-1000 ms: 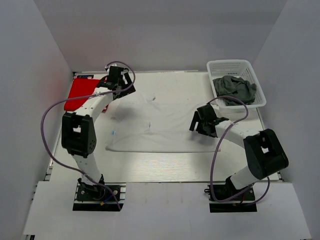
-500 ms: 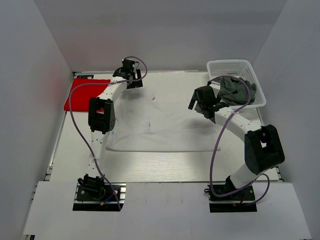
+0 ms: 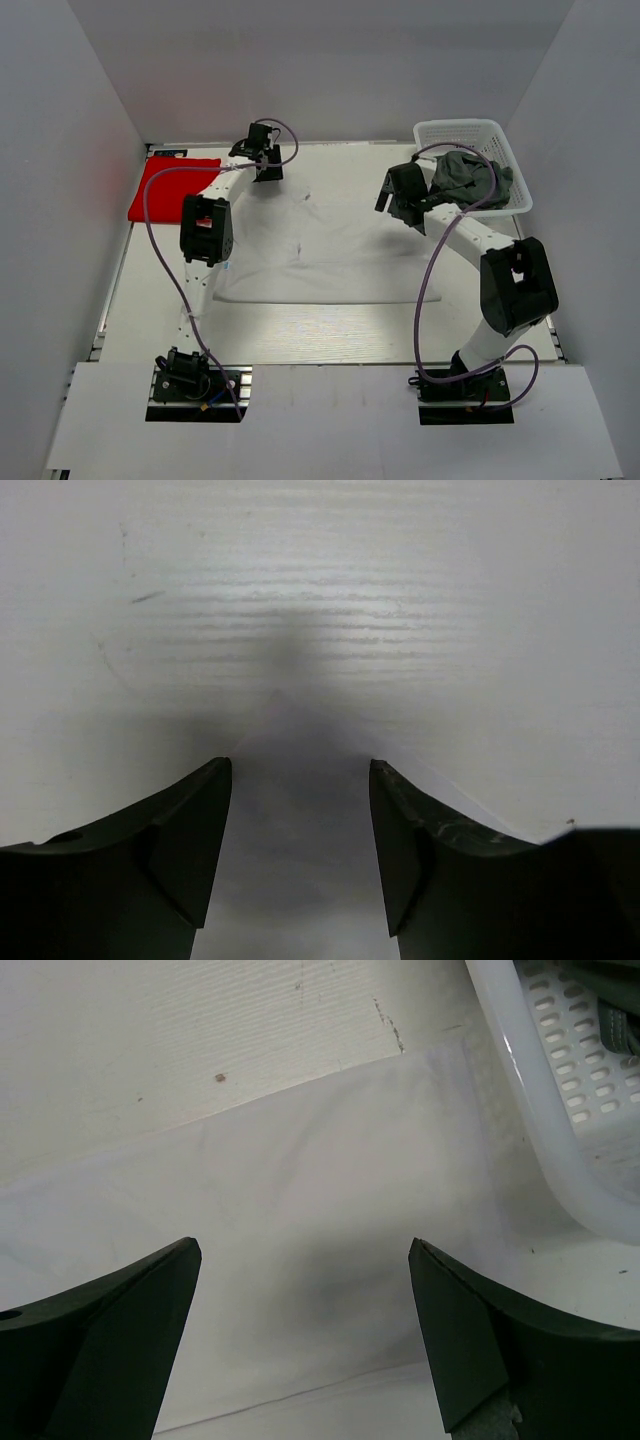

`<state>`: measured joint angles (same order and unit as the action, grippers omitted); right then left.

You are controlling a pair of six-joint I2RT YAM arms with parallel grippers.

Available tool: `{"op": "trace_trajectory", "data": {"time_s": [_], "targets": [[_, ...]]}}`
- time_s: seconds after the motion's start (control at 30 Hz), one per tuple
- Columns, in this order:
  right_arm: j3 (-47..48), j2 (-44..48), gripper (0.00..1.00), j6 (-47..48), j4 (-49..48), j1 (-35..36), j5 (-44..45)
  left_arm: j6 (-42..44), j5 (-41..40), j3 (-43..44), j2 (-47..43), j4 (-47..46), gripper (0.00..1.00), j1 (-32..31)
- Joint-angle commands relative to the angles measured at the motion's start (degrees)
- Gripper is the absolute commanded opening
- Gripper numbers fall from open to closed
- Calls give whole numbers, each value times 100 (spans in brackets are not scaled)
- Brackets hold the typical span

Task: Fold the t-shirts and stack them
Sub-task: Grap the side of the flattened tshirt furthest away from the robot with both arms

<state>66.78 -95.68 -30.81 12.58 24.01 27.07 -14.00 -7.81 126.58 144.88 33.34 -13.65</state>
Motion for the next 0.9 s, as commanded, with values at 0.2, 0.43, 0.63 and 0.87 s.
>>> {"op": "trace_trajectory", "data": {"time_s": [0.2, 0.43, 0.63, 0.87], "targets": [[309, -143, 90, 119, 122, -10, 299, 29, 218, 228, 112, 112, 43, 11], [1361, -1197, 90, -56, 701, -28, 659, 90, 280, 25, -81, -29, 0, 11], [2628, -2478, 90, -241, 983, -63, 826, -129, -237, -1064, -750, -591, 0, 11], [3622, -3245, 90, -374, 1282, -160, 958, -296, -1038, -1154, -918, -460, 0, 73]]}}
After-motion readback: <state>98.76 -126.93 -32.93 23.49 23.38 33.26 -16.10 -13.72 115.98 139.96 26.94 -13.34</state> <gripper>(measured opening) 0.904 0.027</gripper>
